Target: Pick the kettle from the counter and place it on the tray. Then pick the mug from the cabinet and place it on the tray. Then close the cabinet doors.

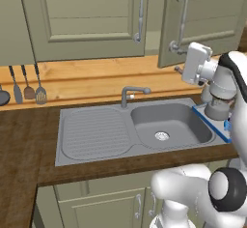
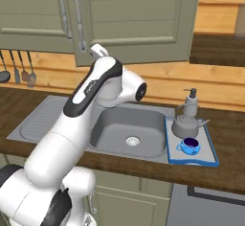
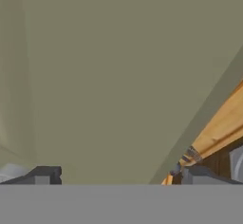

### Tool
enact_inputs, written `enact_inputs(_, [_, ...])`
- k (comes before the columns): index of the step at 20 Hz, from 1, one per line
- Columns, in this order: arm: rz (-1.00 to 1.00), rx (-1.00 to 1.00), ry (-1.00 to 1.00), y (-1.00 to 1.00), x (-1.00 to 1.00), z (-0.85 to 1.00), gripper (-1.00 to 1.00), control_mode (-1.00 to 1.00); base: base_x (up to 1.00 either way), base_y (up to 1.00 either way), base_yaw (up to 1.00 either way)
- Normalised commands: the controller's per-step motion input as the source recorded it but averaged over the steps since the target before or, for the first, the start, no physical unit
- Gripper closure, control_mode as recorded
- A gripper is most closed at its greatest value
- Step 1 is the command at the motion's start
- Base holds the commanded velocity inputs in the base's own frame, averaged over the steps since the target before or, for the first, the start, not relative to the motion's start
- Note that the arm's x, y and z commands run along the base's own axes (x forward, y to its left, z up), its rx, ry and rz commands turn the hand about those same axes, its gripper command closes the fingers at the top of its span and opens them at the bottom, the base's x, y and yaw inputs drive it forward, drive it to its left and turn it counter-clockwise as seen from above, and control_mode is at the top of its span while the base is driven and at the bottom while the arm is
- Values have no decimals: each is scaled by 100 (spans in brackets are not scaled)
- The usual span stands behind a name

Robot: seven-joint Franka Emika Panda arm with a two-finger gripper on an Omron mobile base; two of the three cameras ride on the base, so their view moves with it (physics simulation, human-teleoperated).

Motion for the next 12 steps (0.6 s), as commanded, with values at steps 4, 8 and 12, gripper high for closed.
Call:
enact_inputs(4, [0,0,0,6,87,0,-100,-100,0,0,0])
enact_inputs(8, [0,0,0,8,86,-5,-100,-100,0,0,0])
enact_inputs(12, [0,0,0,7,78,-12,-100,-100,0,0,0])
